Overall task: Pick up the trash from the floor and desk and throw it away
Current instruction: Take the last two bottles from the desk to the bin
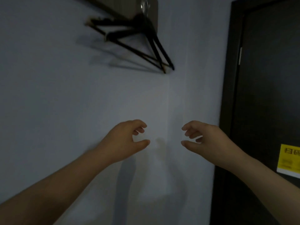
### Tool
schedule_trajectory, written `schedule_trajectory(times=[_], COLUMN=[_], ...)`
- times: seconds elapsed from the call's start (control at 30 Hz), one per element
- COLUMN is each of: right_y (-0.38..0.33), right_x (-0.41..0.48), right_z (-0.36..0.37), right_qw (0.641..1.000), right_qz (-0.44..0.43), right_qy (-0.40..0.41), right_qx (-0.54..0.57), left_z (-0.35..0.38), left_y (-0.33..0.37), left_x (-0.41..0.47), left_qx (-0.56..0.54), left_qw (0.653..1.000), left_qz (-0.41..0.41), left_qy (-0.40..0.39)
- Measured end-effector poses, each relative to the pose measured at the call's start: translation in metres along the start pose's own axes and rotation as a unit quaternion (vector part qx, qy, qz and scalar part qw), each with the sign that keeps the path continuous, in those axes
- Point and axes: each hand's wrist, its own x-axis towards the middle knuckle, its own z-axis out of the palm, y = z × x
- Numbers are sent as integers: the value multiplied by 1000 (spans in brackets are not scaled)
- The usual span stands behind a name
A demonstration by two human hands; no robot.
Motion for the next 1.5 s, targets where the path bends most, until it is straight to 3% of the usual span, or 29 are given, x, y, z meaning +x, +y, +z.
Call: schedule_trajectory(times=[0.17, 0.5, 0.87, 1.13, 1.5], right_y=[-20, -49, -187, -332, -491], right_x=[2, -3, -22, -57, -134], right_z=[-30, -18, 13, 73, 86], right_qw=[996, 988, 948, 874, 680], right_qz=[-64, -133, -251, -381, -571], right_qy=[25, 13, -42, -146, -223], right_qx=[53, 81, 193, 262, 401], left_z=[-38, -81, -191, -282, -331], left_y=[33, 58, 63, 97, 222], left_x=[-13, -61, -195, -350, -467], left_qx=[36, 113, 234, 382, 503], left_qw=[998, 991, 955, 854, 676], left_qz=[2, -34, -154, -335, -499], left_qy=[51, 64, 99, 113, 203])
